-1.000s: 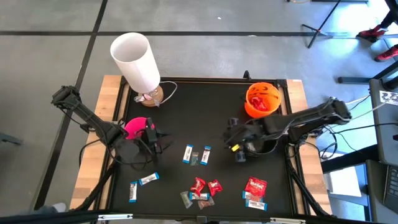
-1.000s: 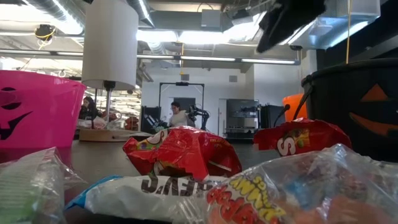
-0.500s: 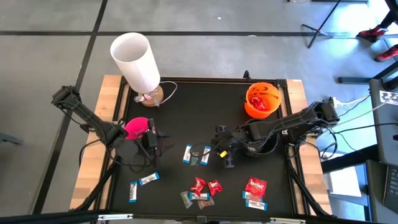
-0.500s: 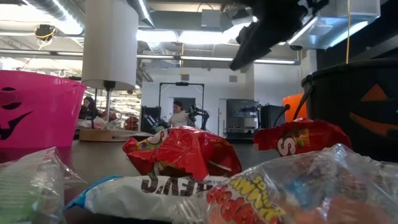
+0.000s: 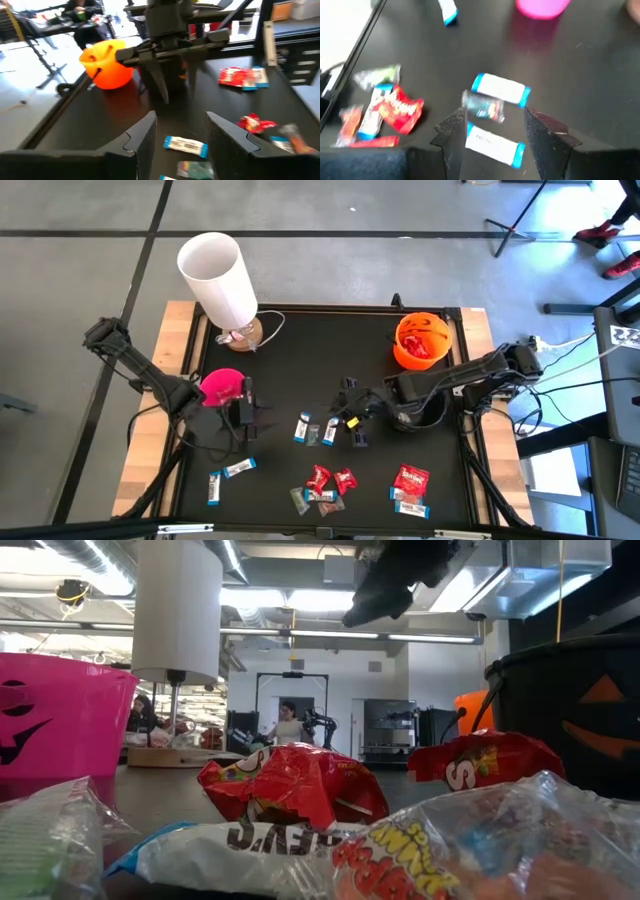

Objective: Sort candy
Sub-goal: Put the white chocolate into the black bucket

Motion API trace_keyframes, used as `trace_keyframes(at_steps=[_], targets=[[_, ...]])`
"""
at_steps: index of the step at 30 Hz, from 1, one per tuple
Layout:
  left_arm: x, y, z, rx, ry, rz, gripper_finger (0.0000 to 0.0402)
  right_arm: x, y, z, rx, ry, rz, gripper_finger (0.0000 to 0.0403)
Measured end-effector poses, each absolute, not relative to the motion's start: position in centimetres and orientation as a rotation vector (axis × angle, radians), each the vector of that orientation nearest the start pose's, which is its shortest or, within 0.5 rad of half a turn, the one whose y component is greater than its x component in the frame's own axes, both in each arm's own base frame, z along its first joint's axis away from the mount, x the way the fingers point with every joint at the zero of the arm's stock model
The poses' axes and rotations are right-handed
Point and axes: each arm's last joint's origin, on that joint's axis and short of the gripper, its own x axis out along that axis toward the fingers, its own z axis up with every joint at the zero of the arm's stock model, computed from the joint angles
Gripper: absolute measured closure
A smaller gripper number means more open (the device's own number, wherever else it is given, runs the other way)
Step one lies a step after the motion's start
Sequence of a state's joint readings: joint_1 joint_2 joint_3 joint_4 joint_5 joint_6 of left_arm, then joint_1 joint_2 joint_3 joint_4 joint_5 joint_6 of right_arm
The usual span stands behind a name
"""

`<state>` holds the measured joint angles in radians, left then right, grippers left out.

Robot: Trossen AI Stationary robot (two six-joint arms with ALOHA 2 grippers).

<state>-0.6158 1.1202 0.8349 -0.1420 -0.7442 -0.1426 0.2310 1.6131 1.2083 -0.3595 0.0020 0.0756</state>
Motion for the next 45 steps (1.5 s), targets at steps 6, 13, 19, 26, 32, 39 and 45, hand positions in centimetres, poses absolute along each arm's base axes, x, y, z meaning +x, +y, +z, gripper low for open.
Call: trace_keyframes(at_steps=[6,13,19,26,32,39,45], targets=[[19.9,-13.2,29.4,0.119,0.310,0.092,0.0247,35.1,9.1,23.2,-0.059,0.841,0.247,0.0210],[19.4,-14.1,29.5,0.103,0.299,0.052,0.0247,36.3,9.3,18.8,-0.155,0.958,0.289,0.0209],[19.3,-14.2,29.5,0.079,0.298,0.050,0.0247,36.9,9.2,16.4,-0.315,1.006,0.269,0.0197],[19.3,-14.3,29.4,0.058,0.305,0.025,0.0247,36.9,9.1,15.8,-0.370,1.031,0.276,0.0159],[19.4,-14.2,29.4,0.052,0.309,0.013,0.0247,36.9,8.9,15.8,-0.446,1.027,0.235,0.0125],[19.4,-14.2,29.4,0.050,0.310,0.006,0.0247,37.3,7.5,15.8,-0.297,1.036,0.262,0.0116],[19.4,-14.3,29.4,0.032,0.314,-0.005,0.0247,37.6,6.2,15.9,-0.244,1.029,0.262,0.0128]])
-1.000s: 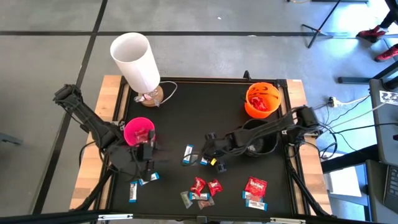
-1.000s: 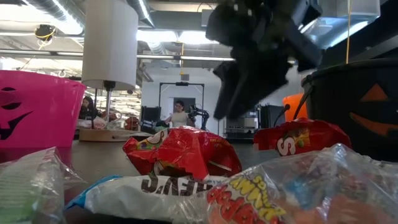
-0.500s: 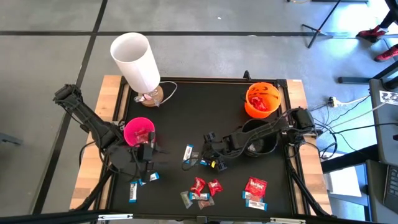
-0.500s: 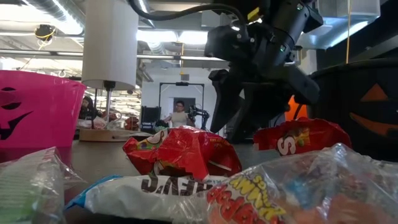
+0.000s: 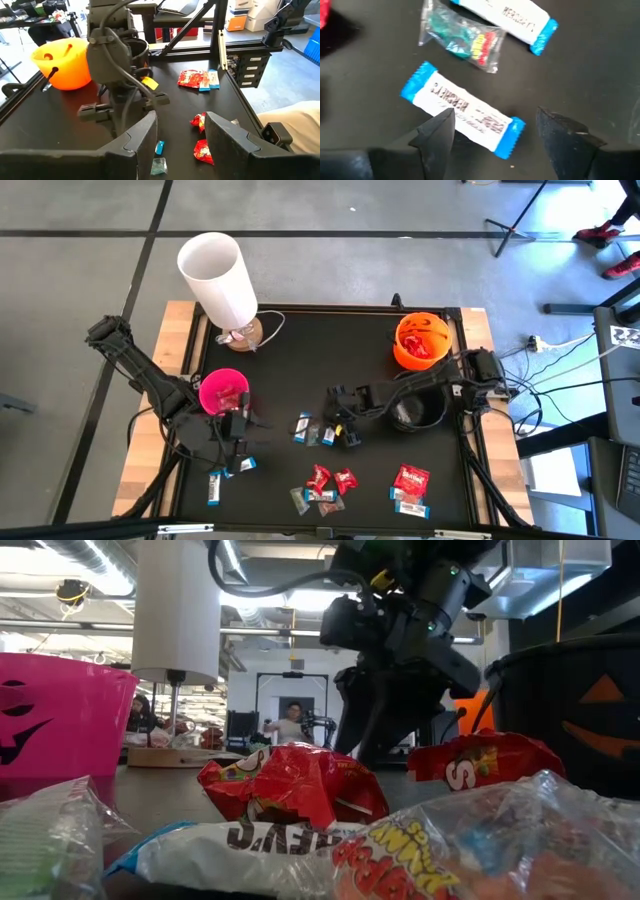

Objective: Sort candy
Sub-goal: Put the white chocolate into the black bucket

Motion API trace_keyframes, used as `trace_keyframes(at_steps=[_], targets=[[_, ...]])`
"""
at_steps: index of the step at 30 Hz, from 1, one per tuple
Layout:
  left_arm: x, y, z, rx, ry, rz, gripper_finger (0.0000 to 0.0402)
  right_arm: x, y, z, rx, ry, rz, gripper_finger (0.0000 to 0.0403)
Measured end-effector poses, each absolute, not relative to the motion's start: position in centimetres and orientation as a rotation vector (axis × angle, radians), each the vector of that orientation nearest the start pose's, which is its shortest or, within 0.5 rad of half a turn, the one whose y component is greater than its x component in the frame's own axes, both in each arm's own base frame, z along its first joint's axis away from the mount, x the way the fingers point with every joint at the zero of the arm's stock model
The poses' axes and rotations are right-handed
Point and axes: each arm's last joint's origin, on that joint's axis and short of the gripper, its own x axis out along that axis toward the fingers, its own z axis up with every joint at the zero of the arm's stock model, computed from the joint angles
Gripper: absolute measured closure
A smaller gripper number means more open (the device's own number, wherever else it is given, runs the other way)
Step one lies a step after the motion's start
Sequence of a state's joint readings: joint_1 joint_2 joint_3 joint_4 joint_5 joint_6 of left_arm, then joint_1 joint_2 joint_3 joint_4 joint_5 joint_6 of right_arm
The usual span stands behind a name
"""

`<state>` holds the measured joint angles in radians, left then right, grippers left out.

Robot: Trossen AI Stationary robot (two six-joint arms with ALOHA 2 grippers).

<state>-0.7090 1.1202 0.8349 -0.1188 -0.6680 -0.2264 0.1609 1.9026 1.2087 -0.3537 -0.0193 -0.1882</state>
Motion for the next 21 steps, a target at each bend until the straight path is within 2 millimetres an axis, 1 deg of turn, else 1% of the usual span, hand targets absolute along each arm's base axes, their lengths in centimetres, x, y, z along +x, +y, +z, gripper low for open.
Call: trace_keyframes(at_steps=[3,5,7,12,16,21], targets=[[19.4,-14.3,29.4,0.032,0.314,-0.006,0.0247,37.6,6.2,15.8,-0.254,1.029,0.272,0.0131],[19.4,-14.3,29.4,0.031,0.314,-0.006,0.0247,37.8,6.3,15.2,-0.265,1.035,0.294,0.0131],[19.4,-14.3,29.4,0.032,0.314,-0.006,0.0247,37.8,6.4,14.2,-0.257,1.065,0.308,0.0131],[19.4,-14.3,29.4,0.028,0.318,-0.009,0.0247,38.1,6.5,12.8,-0.233,1.092,0.335,0.0132],[19.4,-14.3,29.4,0.028,0.319,-0.009,0.0247,38.0,6.5,12.7,-0.231,1.106,0.332,0.0132],[19.4,-14.3,29.4,0.029,0.320,-0.009,0.0247,37.9,6.4,13.2,-0.241,1.102,0.315,0.0139]])
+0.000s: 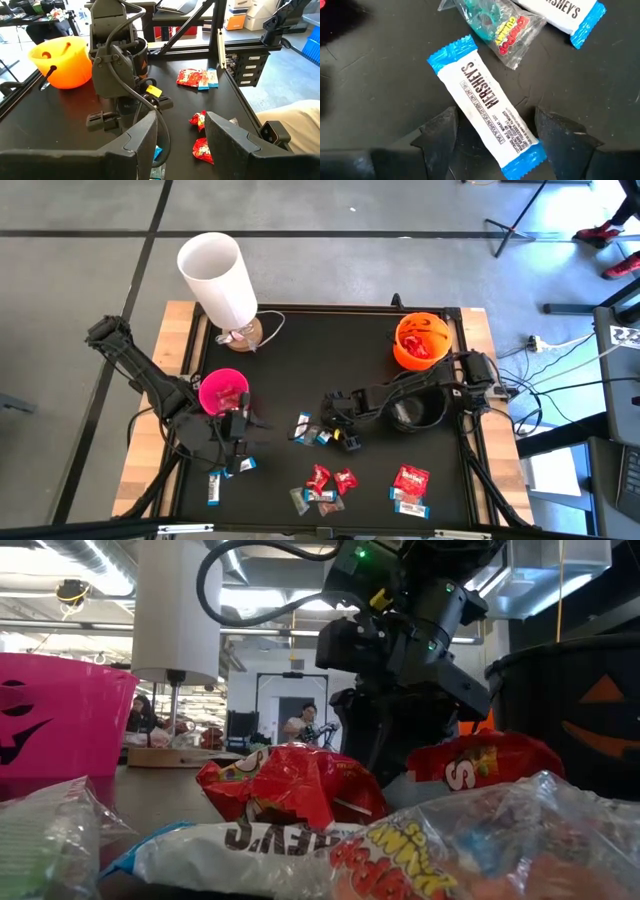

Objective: Sort candy
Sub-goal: Put the white chocolate into the black bucket

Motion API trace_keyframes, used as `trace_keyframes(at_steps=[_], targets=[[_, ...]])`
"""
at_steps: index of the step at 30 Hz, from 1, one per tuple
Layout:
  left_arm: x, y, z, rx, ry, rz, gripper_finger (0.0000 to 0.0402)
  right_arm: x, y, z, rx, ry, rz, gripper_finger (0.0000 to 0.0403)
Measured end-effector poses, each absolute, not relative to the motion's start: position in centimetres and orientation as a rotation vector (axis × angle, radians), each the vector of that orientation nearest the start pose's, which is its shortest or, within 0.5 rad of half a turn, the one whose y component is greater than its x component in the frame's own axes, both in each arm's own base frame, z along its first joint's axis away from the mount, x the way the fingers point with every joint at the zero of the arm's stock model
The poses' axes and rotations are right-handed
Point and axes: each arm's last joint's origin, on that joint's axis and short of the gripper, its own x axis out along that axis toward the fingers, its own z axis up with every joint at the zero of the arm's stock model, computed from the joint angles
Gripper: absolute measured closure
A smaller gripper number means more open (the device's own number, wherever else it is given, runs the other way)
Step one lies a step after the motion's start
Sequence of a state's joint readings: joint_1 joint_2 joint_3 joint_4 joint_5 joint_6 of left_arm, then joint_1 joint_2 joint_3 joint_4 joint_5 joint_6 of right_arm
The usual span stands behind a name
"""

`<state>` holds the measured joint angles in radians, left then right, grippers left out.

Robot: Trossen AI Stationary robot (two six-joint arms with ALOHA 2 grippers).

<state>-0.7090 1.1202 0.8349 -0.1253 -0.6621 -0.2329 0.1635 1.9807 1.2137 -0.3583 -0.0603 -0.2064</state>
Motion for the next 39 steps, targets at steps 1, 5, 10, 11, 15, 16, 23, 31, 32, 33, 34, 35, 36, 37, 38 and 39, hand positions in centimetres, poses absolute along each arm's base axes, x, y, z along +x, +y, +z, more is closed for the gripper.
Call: trace_keyframes(at_steps=[1,5,10,11,15,16,23,31,32,33,34,35,36,37,38,39], targets=[[19.4,-14.3,29.4,0.029,0.320,-0.009,0.0247,38.0,6.4,13.2,-0.247,1.101,0.310,0.0145],[19.4,-14.3,29.4,0.029,0.320,-0.009,0.0247,38.1,6.5,13.6,-0.258,1.112,0.308,0.0187],[19.4,-14.3,29.4,0.029,0.320,-0.008,0.0247,38.4,6.4,14.4,-0.276,1.145,0.288,0.0260],[19.4,-14.3,29.4,0.030,0.321,-0.008,0.0247,38.6,6.4,14.6,-0.276,1.147,0.286,0.0275],[19.4,-14.3,29.4,0.030,0.321,-0.008,0.0247,39.1,6.5,15.9,-0.275,1.151,0.288,0.0327],[19.4,-14.3,29.4,0.030,0.320,-0.008,0.0247,39.1,6.5,16.1,-0.274,1.158,0.290,0.0339],[19.4,-14.3,29.4,0.030,0.321,-0.008,0.0247,39.4,6.6,18.5,-0.265,1.218,0.296,0.0397],[19.4,-14.3,29.4,0.030,0.321,-0.007,0.0247,38.9,6.3,21.5,-0.266,1.362,0.223,0.0401],[19.4,-14.3,29.3,0.030,0.321,-0.007,0.0247,38.7,6.3,21.9,-0.270,1.384,0.213,0.0401],[19.4,-14.3,29.3,0.030,0.321,-0.007,0.0247,38.5,6.2,22.2,-0.273,1.409,0.204,0.0401],[19.4,-14.3,29.3,0.030,0.321,-0.007,0.0247,38.3,6.2,22.6,-0.270,1.438,0.193,0.0401],[19.4,-14.3,29.4,0.030,0.321,-0.007,0.0247,38.1,6.1,23.0,-0.266,1.467,0.186,0.0401],[19.4,-14.3,29.4,0.030,0.321,-0.007,0.0247,37.8,6.1,23.4,-0.260,1.497,0.180,0.0401],[19.4,-14.3,29.3,0.030,0.321,-0.007,0.0247,37.6,6.0,23.8,-0.254,1.525,0.174,0.0402],[19.4,-14.3,29.3,0.030,0.321,-0.007,0.0247,37.3,6.0,24.2,-0.250,1.542,0.169,0.0402],[19.4,-14.3,29.3,0.031,0.322,-0.007,0.0247,37.1,5.9,24.7,-0.246,1.553,0.164,0.0402]])
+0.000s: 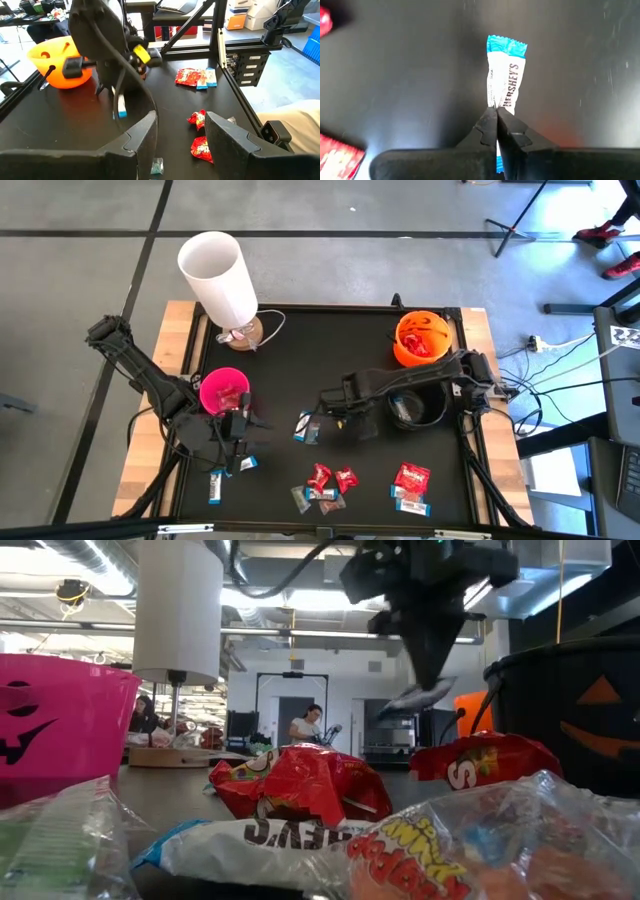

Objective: Sort candy
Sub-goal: Put the white chocolate into the black bucket

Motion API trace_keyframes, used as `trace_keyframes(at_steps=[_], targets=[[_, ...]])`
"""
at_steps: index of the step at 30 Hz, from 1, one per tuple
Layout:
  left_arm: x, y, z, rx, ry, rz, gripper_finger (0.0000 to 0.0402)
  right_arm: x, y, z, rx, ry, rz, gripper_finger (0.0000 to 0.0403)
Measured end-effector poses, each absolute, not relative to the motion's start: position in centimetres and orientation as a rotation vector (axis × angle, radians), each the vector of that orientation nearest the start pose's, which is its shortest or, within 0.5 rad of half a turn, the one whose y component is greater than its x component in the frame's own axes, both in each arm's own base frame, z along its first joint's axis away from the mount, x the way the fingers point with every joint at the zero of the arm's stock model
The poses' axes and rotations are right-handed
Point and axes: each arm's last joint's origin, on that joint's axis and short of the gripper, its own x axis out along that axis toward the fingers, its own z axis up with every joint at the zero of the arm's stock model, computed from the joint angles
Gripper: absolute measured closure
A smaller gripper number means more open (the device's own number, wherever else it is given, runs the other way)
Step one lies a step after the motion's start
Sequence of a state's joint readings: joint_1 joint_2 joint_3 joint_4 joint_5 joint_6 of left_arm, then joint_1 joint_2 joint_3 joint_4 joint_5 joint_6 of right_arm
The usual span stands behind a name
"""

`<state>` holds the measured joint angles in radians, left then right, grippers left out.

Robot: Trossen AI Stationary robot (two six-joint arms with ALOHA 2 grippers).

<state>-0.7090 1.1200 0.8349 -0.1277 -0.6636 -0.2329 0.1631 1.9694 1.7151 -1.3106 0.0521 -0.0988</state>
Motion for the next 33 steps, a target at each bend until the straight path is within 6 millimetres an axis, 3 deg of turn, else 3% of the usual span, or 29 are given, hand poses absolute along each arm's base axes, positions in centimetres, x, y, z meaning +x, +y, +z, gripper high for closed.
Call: trace_keyframes(at_steps=[9,15,19,25,33], targets=[[19.3,-14.2,29.2,0.040,0.334,-0.005,0.0247,33.5,5.3,30.9,-0.191,1.418,0.106,0.0402],[19.3,-14.2,29.2,0.038,0.334,-0.005,0.0247,29.8,4.6,35.6,-0.142,1.263,0.038,0.0402],[19.3,-14.2,29.2,0.038,0.335,-0.005,0.0247,26.7,4.0,37.3,-0.109,1.193,-0.018,0.0402],[19.3,-14.2,29.2,0.039,0.336,-0.005,0.0247,22.0,3.2,36.8,-0.019,1.118,-0.103,0.0402],[19.3,-14.2,29.2,0.049,0.334,0.002,0.0247,17.0,2.5,31.7,0.170,1.124,-0.170,0.0402]])
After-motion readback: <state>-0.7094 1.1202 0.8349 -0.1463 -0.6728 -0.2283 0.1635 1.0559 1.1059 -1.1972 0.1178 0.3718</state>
